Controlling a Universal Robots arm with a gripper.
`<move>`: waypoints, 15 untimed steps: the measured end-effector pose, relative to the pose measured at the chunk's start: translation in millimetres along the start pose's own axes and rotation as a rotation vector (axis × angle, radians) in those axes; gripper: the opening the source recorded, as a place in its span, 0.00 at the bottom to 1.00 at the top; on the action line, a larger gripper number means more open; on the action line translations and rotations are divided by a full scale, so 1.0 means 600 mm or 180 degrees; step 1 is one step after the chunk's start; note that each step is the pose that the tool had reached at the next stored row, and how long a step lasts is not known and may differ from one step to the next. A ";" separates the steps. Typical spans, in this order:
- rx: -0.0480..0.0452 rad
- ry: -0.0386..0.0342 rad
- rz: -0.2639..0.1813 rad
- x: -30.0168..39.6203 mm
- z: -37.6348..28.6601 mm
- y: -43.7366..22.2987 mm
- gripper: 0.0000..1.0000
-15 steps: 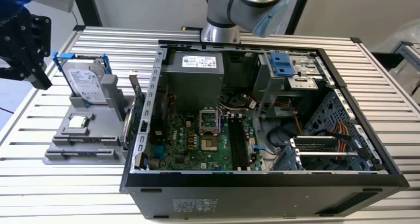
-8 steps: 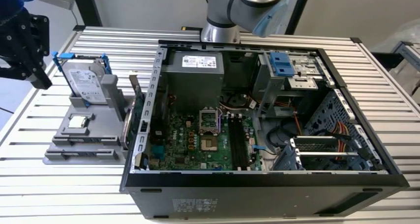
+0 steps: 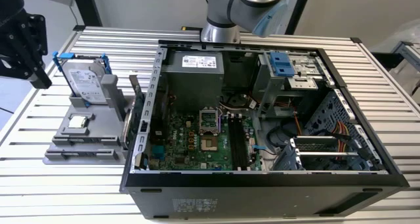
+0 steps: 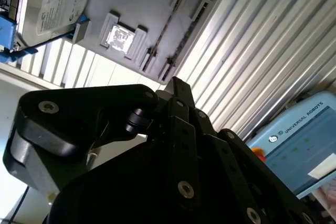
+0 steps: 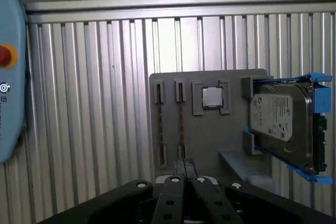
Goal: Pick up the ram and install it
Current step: 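Pick up the ram and move it above insertion slot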
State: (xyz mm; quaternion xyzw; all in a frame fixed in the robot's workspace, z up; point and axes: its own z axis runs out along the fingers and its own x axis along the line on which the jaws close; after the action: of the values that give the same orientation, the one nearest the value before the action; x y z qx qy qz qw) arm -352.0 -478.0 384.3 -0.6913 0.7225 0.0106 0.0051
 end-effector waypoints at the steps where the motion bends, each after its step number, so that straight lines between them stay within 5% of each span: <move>1: -0.0001 0.0000 -0.0037 0.000 0.000 0.000 0.00; 15: -0.0007 0.0002 -0.0301 0.000 0.000 0.000 0.00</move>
State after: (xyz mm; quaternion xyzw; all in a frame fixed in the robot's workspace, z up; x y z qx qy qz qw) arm -351.8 -477.8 384.3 -0.7247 0.6890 0.0109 0.0046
